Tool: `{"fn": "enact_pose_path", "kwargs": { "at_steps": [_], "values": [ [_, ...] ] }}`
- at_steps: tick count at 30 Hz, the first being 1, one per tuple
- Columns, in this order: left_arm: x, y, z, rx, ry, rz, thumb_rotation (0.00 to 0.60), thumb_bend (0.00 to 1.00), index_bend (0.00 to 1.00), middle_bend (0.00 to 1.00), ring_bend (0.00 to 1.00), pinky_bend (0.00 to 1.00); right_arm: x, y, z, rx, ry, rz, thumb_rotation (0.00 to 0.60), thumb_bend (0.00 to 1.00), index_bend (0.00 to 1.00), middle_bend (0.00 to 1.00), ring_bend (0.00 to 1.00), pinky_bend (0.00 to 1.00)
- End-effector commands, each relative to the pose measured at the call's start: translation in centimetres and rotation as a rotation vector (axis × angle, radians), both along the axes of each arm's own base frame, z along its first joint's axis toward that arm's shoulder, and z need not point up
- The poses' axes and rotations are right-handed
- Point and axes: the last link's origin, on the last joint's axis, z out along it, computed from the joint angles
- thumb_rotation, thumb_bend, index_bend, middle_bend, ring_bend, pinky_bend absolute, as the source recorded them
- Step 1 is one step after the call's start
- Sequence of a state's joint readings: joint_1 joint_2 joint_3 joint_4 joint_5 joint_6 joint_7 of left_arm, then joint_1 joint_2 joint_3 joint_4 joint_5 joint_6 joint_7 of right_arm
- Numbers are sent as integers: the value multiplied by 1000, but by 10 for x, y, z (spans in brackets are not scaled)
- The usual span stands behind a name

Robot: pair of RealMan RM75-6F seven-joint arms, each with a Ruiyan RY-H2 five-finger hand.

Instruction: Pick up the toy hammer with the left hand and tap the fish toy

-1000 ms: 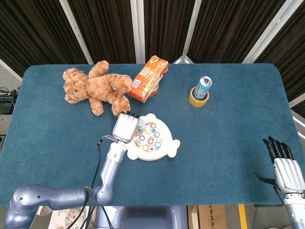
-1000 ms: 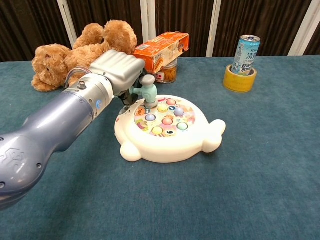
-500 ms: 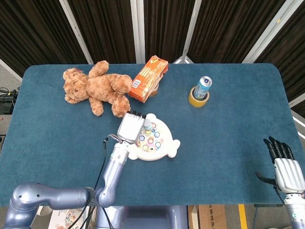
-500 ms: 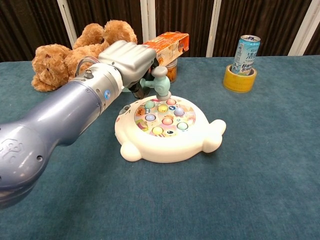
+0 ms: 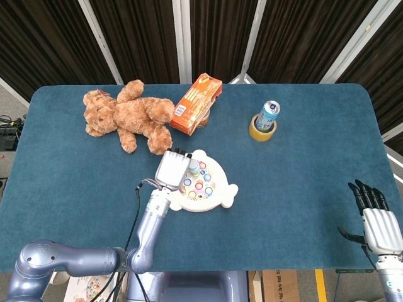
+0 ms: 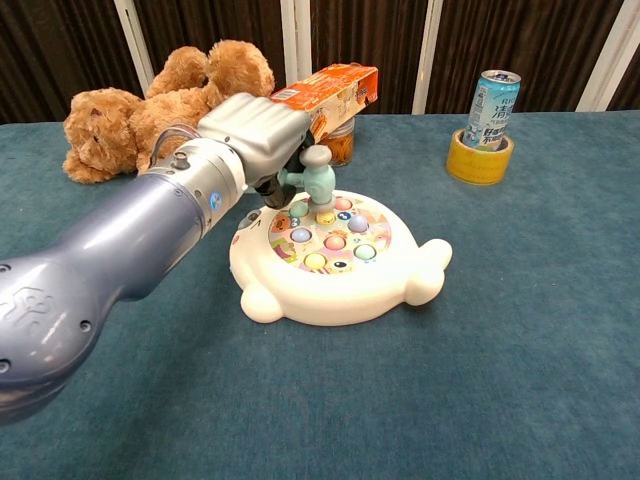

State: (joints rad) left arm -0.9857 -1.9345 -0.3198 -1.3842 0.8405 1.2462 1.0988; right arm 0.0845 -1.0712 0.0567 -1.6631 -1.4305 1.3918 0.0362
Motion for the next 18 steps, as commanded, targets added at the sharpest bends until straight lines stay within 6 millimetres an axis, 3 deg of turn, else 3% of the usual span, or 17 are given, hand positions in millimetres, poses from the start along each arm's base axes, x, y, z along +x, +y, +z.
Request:
{"fn": "enact_pose_path", "kwargs": {
  "at_steps": [1, 11, 18],
  "values": [
    [-3, -1, -5, -15, 6, 5, 600, 625, 669, 497, 396, 538, 0, 0, 0, 0, 0, -1, 600, 181, 0, 0, 0, 0],
    [-7, -2, -10, -22, 34, 9, 600, 625, 669, 497, 396, 538, 0, 0, 0, 1, -3, -1, 600, 181, 0, 0, 0, 0],
    [0, -3, -1, -6, -5, -12, 600, 625, 669, 497, 396, 537, 0, 0, 0, 0, 0, 0, 600, 181, 0, 0, 0, 0]
  ]
}}
